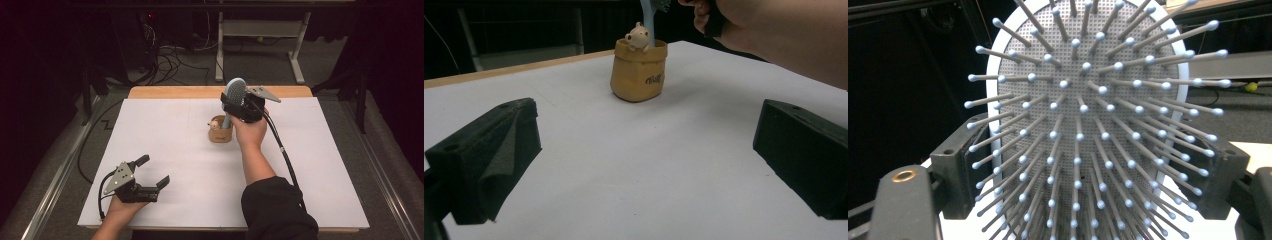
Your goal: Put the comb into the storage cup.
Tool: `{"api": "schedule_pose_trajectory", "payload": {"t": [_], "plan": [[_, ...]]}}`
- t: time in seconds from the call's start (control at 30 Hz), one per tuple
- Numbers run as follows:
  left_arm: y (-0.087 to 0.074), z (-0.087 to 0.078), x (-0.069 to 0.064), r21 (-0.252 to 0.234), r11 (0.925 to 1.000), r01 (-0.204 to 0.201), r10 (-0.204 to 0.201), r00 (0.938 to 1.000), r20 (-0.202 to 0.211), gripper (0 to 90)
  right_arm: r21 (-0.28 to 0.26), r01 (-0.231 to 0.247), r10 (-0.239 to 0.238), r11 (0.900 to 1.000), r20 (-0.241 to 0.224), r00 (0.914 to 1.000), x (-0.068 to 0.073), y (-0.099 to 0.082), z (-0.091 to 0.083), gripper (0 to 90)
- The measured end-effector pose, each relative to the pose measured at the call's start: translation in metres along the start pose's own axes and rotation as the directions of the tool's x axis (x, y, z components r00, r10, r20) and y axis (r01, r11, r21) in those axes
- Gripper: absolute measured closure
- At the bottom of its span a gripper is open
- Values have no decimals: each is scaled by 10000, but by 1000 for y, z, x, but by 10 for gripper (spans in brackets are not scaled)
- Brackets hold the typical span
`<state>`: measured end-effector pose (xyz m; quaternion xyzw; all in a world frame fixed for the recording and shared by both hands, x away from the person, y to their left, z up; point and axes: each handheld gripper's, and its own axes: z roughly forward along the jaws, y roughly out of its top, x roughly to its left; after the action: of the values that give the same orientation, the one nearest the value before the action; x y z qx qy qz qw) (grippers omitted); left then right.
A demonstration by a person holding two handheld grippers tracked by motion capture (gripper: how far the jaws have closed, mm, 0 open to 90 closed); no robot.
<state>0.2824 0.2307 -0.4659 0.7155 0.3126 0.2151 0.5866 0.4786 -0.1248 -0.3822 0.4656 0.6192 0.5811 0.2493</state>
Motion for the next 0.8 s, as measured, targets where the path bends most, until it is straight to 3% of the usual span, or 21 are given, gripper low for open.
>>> {"api": "schedule_pose_trajectory", "payload": {"t": [0.5, 0.8], "plan": [[-1, 0, 0, 71, 10000, -64, 64, 10000, 37, 2, -49, -726, 726, 9973, 1, 9974, -14, -1, 0, 193], [-1, 1, -1, 34, 10000, 1, -1, 10000, 84, 2, -52, -818, 818, 9966, 60, 9966, -17, -2, 0, 189]]}}
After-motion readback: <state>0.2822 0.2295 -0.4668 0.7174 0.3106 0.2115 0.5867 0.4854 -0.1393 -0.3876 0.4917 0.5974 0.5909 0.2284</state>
